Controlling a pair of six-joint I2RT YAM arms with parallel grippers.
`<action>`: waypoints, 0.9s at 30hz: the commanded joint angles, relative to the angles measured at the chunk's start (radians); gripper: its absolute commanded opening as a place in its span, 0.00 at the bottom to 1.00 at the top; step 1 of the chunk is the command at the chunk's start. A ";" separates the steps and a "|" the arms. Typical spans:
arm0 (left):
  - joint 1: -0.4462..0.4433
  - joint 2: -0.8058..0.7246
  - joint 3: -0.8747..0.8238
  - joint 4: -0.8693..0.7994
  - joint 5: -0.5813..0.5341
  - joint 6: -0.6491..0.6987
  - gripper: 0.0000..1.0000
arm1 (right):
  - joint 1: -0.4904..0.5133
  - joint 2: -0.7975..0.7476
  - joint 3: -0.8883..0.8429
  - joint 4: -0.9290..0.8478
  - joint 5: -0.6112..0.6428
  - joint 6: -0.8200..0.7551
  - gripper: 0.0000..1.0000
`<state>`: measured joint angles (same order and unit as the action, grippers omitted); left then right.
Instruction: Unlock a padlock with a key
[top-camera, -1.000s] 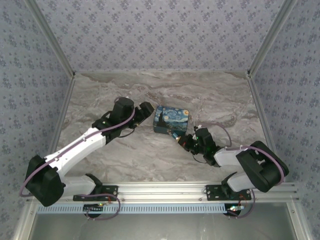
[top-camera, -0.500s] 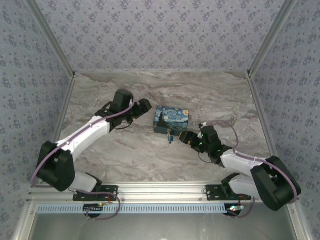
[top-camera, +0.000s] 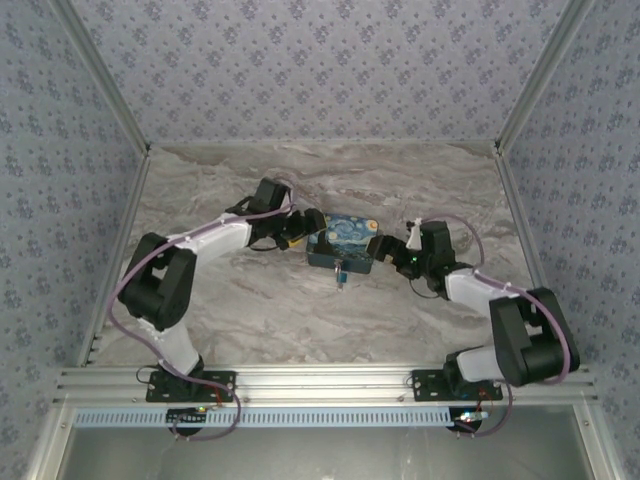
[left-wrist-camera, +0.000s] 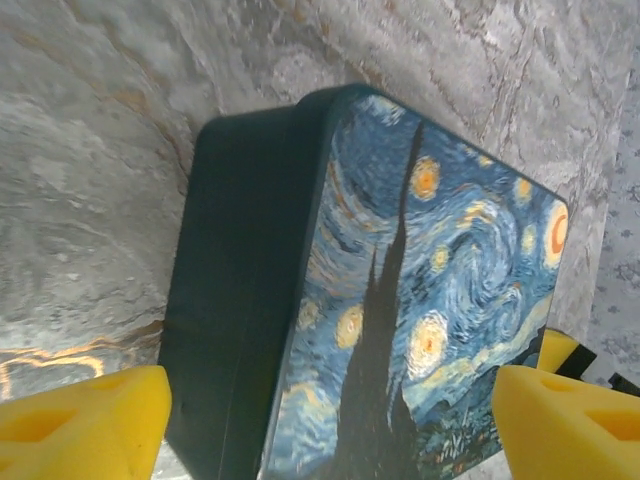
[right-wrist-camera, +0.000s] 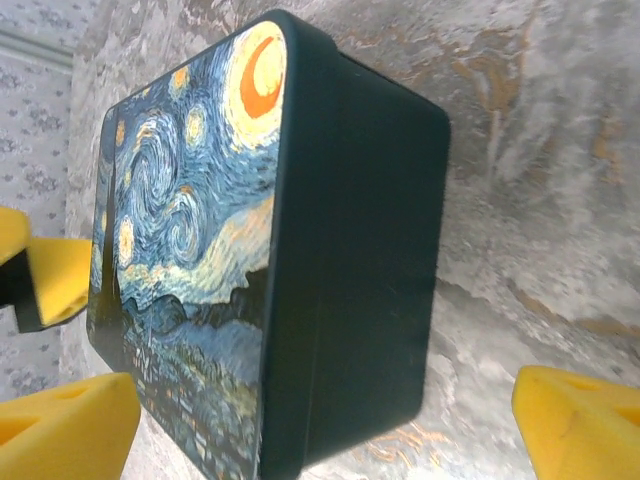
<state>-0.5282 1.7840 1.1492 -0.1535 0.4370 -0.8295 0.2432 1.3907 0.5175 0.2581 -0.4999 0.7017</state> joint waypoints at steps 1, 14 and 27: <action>-0.016 0.022 0.025 0.068 0.096 0.004 0.78 | -0.002 0.066 0.073 -0.001 -0.096 -0.051 0.89; -0.062 -0.078 -0.159 0.213 0.050 -0.085 0.66 | 0.043 0.241 0.301 -0.079 -0.211 -0.192 0.84; -0.076 -0.334 -0.342 0.136 -0.264 -0.124 0.78 | -0.064 0.091 0.189 -0.028 -0.099 -0.208 0.96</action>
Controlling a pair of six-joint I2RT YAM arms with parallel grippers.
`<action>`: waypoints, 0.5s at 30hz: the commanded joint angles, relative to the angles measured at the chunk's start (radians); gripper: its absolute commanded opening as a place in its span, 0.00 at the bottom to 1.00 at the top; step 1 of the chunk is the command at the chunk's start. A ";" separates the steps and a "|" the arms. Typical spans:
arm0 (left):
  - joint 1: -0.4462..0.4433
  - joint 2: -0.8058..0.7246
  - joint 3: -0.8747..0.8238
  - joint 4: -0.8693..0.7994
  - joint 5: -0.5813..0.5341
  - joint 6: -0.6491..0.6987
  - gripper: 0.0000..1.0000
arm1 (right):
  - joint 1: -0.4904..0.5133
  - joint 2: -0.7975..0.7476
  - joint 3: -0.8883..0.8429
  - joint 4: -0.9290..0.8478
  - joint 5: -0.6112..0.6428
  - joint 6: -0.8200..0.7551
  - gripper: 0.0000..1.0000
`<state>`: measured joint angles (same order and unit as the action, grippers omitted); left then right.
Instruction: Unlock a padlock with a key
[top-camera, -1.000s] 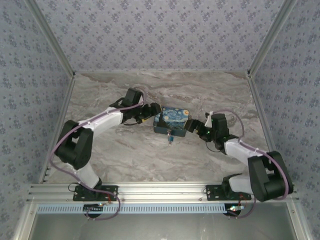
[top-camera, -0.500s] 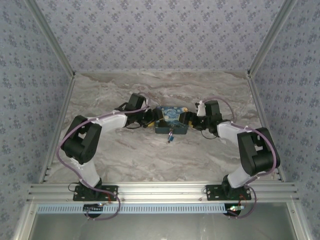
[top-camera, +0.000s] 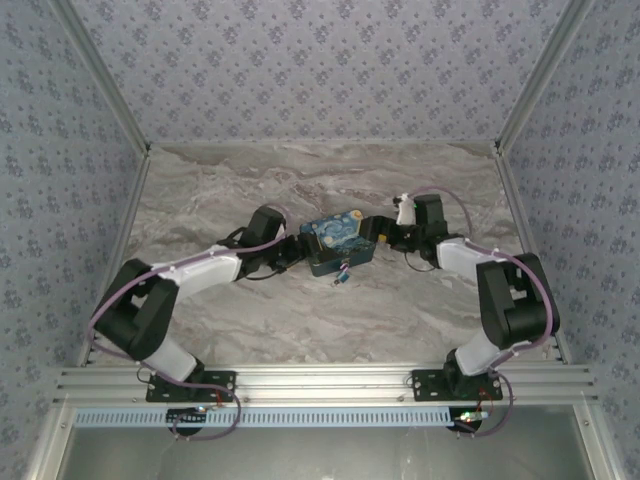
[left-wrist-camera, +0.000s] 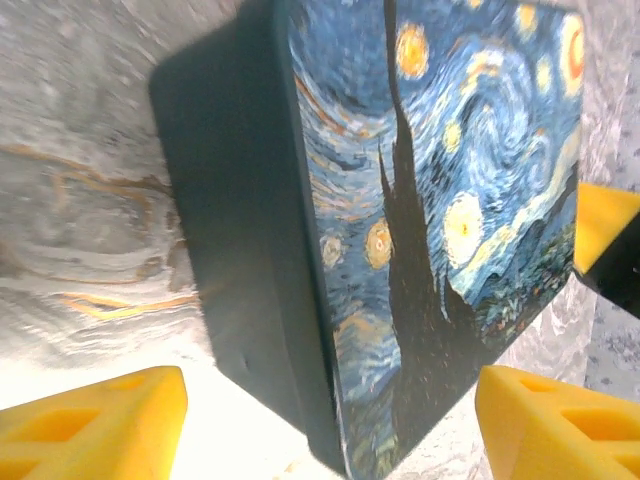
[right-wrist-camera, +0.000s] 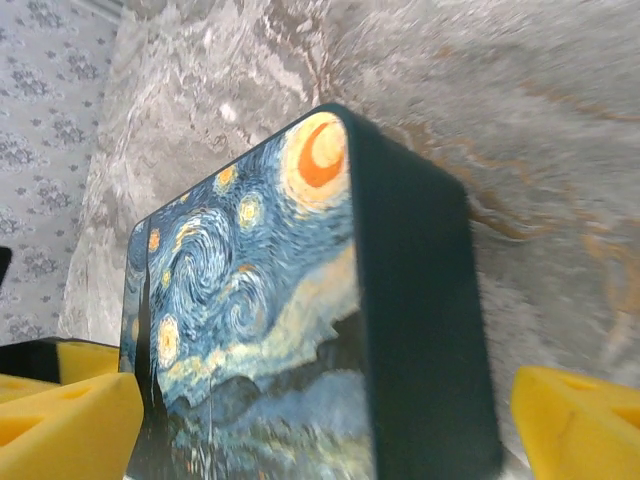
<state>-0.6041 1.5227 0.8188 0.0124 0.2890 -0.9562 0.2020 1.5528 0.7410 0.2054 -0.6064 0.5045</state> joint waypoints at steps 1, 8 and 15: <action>0.002 -0.095 -0.016 -0.042 -0.132 0.010 0.79 | -0.024 -0.095 -0.051 0.023 0.000 -0.020 0.96; 0.041 -0.053 0.018 -0.035 -0.079 0.018 0.83 | 0.071 -0.181 -0.189 0.144 -0.064 -0.020 0.83; 0.041 0.051 0.056 0.056 -0.027 -0.013 0.83 | 0.151 -0.163 -0.371 0.458 0.031 0.089 0.82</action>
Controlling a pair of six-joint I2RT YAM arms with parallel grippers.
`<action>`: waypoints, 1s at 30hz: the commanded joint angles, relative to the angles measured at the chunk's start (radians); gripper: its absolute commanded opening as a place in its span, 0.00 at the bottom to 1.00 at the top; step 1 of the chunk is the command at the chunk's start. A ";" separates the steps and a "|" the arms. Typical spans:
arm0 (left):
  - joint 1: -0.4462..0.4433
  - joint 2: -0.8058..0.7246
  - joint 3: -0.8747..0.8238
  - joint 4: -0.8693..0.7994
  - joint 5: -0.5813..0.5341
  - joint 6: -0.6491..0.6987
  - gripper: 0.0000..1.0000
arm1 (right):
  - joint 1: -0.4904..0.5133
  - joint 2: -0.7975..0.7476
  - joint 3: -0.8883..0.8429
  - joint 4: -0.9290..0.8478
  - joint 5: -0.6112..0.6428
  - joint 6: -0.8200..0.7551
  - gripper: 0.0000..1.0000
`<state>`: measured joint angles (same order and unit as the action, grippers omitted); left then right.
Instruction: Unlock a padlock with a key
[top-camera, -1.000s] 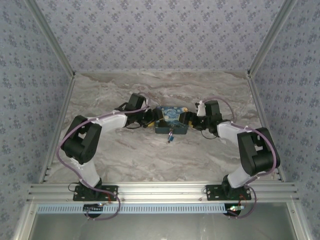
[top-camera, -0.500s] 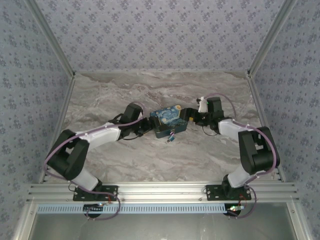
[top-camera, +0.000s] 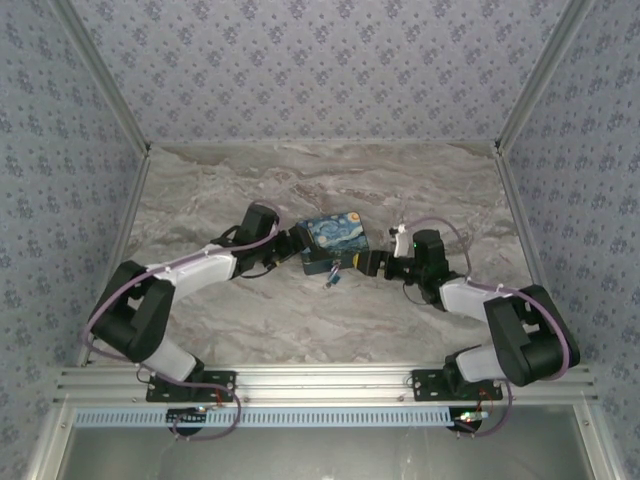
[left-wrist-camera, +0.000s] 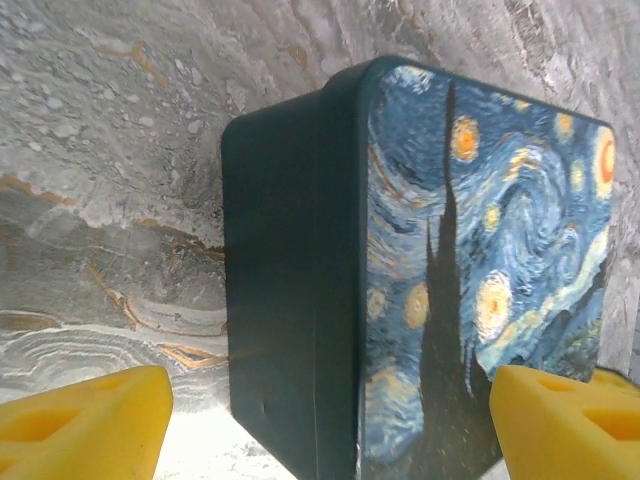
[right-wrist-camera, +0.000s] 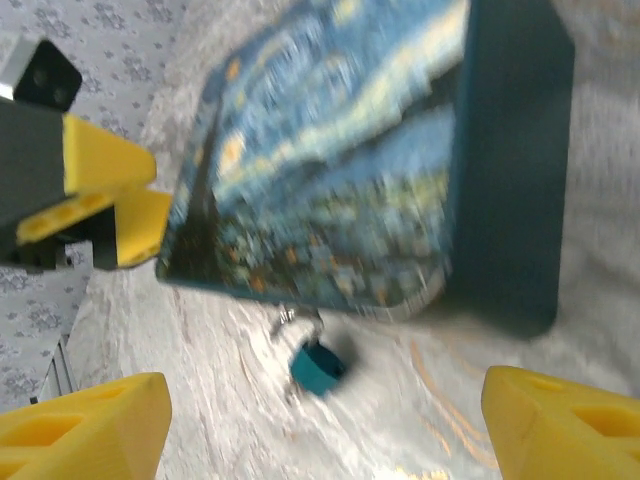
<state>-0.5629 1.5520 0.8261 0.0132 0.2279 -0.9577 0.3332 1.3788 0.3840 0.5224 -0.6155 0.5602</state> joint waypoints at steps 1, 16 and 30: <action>-0.001 0.033 0.056 0.060 0.039 -0.012 0.83 | 0.036 0.017 -0.012 0.138 0.046 0.026 0.81; -0.016 0.117 0.080 0.081 0.051 -0.042 0.76 | 0.181 0.130 -0.036 0.316 0.165 0.031 0.63; -0.024 0.155 0.073 0.088 0.057 -0.064 0.70 | 0.242 0.326 0.000 0.482 0.195 0.062 0.56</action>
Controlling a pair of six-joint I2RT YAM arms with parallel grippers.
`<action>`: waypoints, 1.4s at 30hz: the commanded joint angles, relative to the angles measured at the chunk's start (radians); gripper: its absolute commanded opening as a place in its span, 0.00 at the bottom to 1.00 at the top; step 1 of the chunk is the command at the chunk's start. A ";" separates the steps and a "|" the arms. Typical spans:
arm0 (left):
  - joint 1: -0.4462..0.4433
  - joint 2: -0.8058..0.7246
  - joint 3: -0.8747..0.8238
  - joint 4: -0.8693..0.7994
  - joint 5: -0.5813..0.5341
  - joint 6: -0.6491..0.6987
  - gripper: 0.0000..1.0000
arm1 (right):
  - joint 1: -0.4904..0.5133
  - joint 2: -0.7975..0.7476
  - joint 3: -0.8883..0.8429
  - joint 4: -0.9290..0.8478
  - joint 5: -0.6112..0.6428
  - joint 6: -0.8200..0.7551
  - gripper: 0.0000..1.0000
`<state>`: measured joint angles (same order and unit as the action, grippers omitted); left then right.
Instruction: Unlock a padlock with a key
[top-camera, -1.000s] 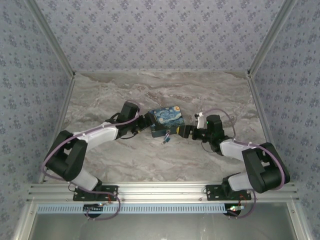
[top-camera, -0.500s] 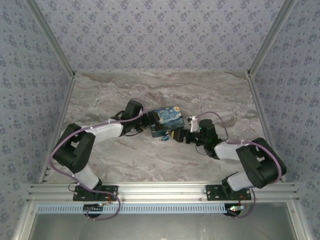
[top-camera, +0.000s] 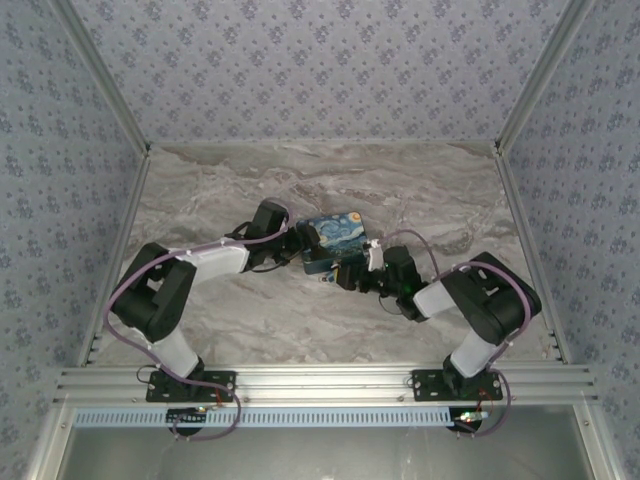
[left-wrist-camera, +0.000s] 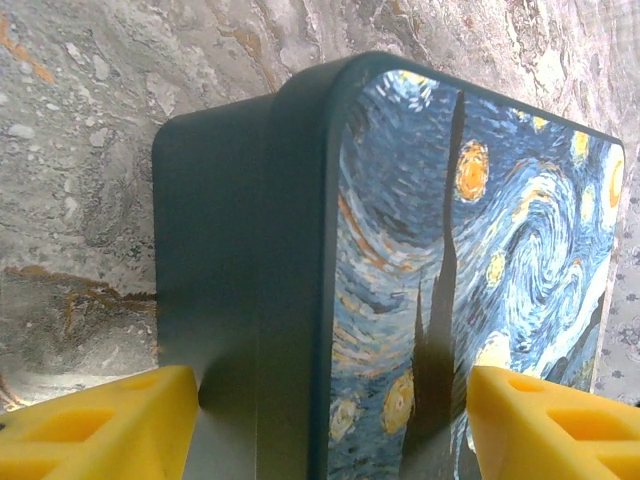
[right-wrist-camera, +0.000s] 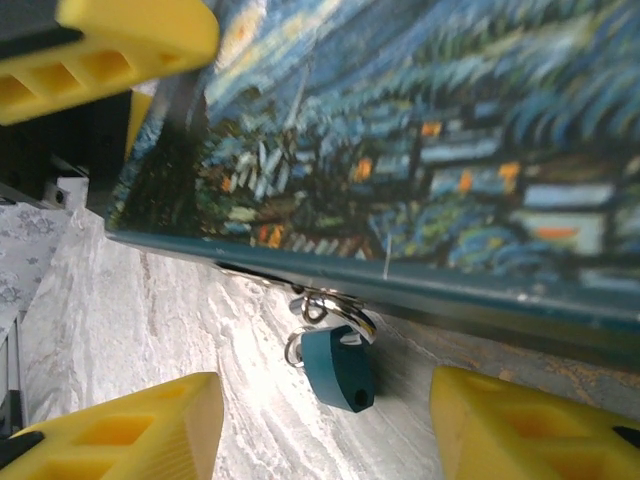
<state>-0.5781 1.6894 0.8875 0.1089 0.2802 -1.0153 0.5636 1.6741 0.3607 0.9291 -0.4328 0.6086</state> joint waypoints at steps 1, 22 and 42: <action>-0.009 0.018 0.009 -0.009 0.005 -0.006 0.70 | 0.015 0.042 0.025 0.089 0.012 0.013 0.56; -0.008 0.023 0.004 -0.016 0.003 -0.022 0.70 | 0.025 0.113 0.030 0.180 0.034 0.039 0.29; -0.009 0.019 -0.011 -0.011 -0.003 -0.029 0.70 | 0.017 0.088 0.012 0.158 0.061 0.048 0.03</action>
<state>-0.5781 1.6909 0.8875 0.1108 0.2764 -1.0386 0.5823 1.7802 0.3798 1.0752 -0.3958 0.6487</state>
